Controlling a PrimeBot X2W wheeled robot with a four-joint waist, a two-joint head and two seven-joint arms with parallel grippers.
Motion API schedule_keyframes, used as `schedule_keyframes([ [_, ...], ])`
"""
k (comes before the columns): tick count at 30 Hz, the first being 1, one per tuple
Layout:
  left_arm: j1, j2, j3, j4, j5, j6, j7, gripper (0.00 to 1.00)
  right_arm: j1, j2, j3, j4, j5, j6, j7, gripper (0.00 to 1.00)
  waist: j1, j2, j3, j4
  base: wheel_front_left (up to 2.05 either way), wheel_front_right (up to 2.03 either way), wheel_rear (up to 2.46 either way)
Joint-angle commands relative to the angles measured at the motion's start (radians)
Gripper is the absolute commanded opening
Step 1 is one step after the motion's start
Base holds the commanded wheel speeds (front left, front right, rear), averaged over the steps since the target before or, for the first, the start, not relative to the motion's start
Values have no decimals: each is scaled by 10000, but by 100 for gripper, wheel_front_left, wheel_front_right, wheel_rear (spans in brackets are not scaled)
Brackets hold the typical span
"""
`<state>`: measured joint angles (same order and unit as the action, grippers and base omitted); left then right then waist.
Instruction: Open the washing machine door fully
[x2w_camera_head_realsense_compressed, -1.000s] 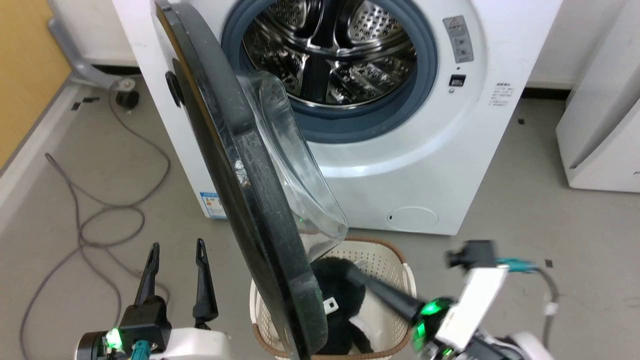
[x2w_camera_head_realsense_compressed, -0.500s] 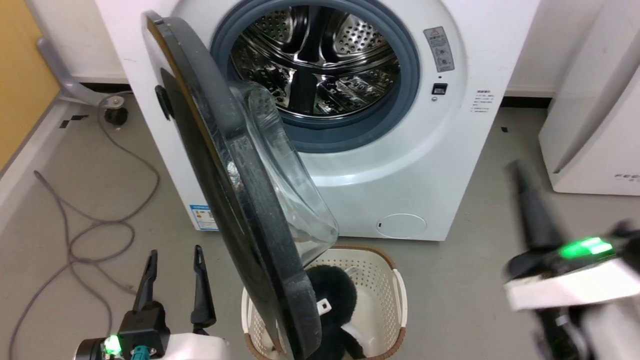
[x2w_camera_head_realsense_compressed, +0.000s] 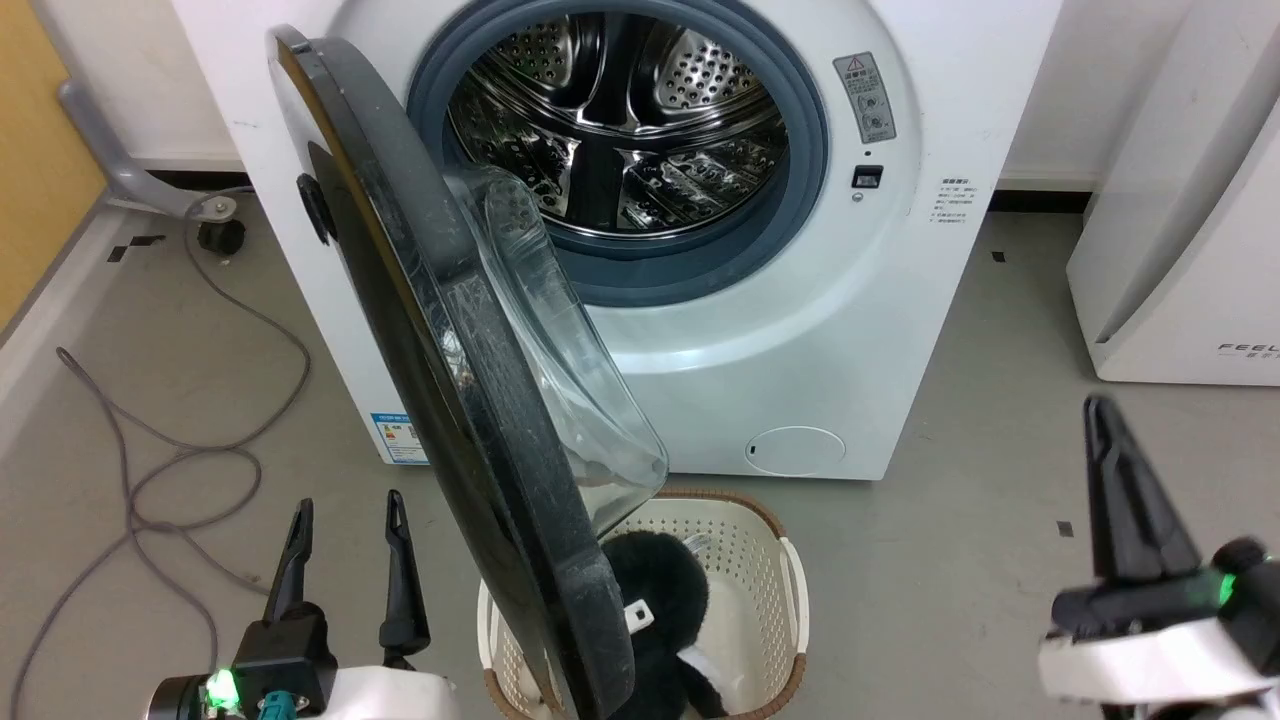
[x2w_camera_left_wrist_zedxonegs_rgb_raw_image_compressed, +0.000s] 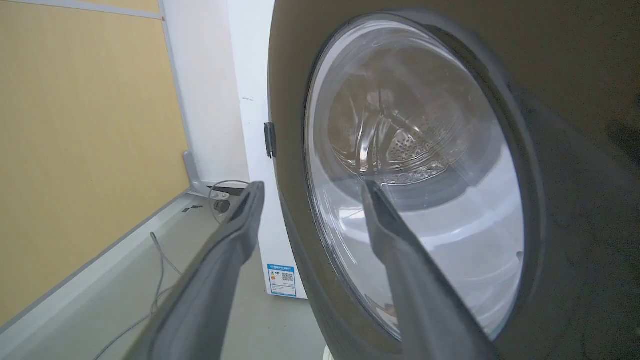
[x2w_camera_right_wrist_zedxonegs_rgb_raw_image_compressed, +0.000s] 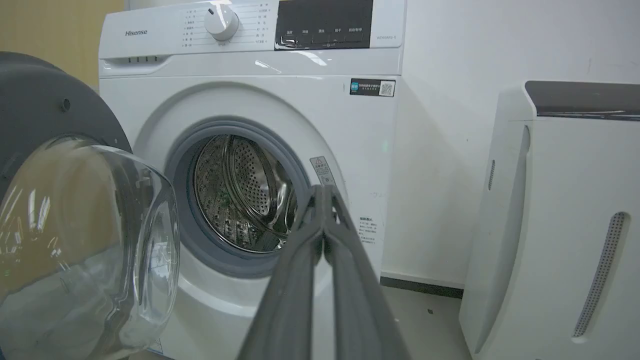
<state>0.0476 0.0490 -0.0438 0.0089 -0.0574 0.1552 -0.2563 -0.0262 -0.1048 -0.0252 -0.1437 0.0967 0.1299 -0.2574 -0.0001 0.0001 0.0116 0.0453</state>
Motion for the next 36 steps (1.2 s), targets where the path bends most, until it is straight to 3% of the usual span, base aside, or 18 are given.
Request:
schedule_keyframes([
  [1, 87, 12, 49, -16, 2, 5, -55, 100, 364, 136, -42, 276, -55, 8, -42, 0, 1, -1, -11, -4, 0, 0, 0],
  [10, 108, 12, 84, 16, -13, 5, -55, 100, 991, 450, 42, 1466, -224, 8, -43, 0, 1, -1, -93, -8, 0, 0, 0],
  [11, 107, 12, 120, 10, -17, 38, -55, 100, 1027, 502, -27, 1450, -259, 8, -43, 100, 1, -1, -116, -6, 0, 0, 0],
  [13, 10, 12, 249, -98, -52, 115, -55, 100, 1040, 528, -55, 1350, -294, 8, -43, 100, 1, -1, -130, 10, 0, 0, 0],
  [14, -70, 12, 311, -172, -40, 122, -55, 58, 1035, 532, -57, 1295, -303, 8, -43, 100, 1, -1, -131, 21, 0, 0, 0],
  [15, -164, 12, 366, -298, -35, 138, -55, 25, 1035, 536, -62, 1252, -307, 8, -43, 100, 1, -1, -135, 34, 0, 0, 0],
  [16, -258, 12, 413, -429, -64, 132, -55, 0, 1029, 538, -65, 1196, -281, 8, -43, 100, 1, -1, -141, 48, 0, 0, 0],
  [26, -1496, 17, 412, -2803, 383, -194, -55, 0, 1133, 544, -14, 1015, -55, 8, -43, 100, 1, -1, -226, 182, 0, 0, 0],
  [36, -1850, 15, -1853, -4514, 636, -972, -55, 0, 1250, 545, 70, 1036, -46, 8, -43, 100, 1, -1, -281, 273, 0, 0, 0],
])
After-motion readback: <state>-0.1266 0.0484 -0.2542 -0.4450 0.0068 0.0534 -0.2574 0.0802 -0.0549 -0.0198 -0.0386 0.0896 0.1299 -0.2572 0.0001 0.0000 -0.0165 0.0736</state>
